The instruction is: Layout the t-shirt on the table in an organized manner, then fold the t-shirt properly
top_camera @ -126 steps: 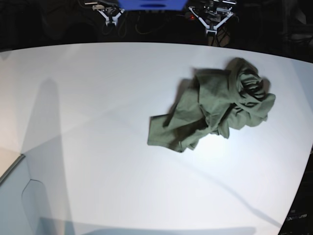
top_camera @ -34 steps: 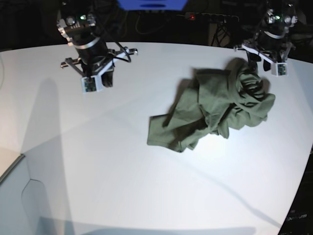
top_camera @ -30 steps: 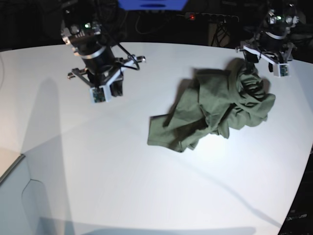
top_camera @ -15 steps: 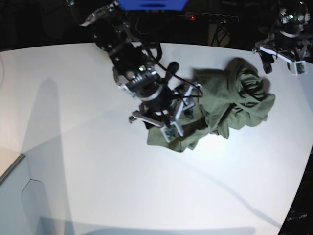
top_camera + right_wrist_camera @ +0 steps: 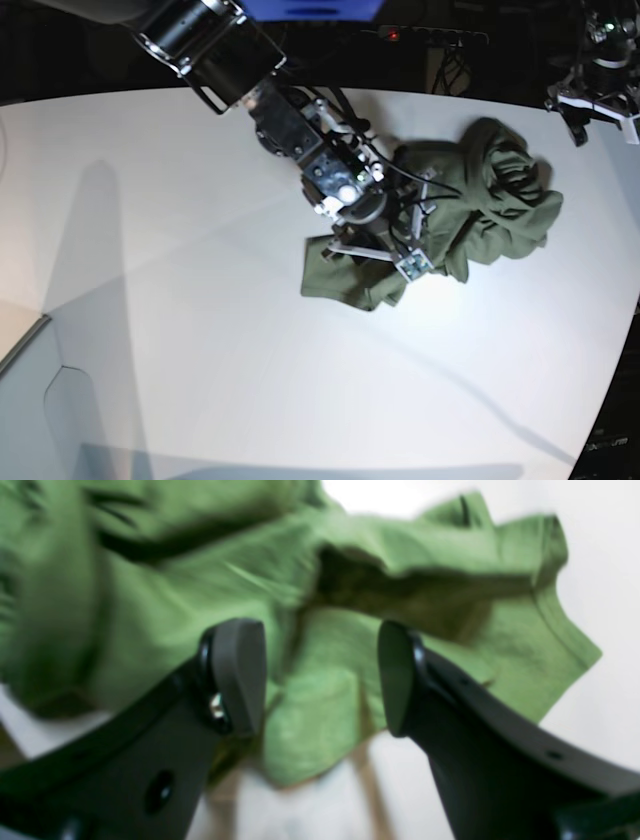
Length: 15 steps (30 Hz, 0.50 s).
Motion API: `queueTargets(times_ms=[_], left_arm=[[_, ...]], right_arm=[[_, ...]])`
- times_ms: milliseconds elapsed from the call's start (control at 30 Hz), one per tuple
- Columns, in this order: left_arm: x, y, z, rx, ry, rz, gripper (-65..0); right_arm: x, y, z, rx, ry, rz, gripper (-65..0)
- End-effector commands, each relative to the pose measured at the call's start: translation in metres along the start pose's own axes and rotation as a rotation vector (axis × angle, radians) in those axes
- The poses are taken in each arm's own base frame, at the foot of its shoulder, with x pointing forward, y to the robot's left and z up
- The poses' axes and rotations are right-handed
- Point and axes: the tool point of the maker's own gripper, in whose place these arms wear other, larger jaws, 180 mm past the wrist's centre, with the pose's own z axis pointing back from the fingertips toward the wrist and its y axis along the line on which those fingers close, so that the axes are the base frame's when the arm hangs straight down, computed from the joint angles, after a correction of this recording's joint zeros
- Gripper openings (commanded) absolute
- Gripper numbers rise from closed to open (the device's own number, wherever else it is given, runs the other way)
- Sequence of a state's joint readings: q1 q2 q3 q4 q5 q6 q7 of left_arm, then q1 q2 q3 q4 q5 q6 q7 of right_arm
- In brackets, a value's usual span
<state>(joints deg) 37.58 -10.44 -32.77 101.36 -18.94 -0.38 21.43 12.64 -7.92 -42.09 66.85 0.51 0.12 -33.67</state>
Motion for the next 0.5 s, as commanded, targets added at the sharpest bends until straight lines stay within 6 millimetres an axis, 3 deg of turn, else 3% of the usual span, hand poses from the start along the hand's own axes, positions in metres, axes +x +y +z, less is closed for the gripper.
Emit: queueTargets(times_ms=[0, 133, 267, 467], left_arm=[[0.008, 0.002, 0.002, 0.003, -0.030, -0.007, -19.1], [0.010, 0.001, 0.001, 0.001, -0.037, -0.004, -19.1], [0.014, -0.001, -0.004, 0.000, -0.048, 0.008, -19.1], [-0.001, 0.006, -0.013, 0.020, -0.007, 0.024, -19.1]], right_arm=[[0.023, 0.004, 0.001, 0.012, -0.069, 0.000, -28.8], [0.010, 0.004, -0.008, 0.012, -0.063, -0.001, -29.0], [0.015, 0.008, -0.008, 0.018, -0.106, 0.000, -29.0], [0.025, 0.011, -0.007, 0.055, -0.137, -0.065, -29.1]])
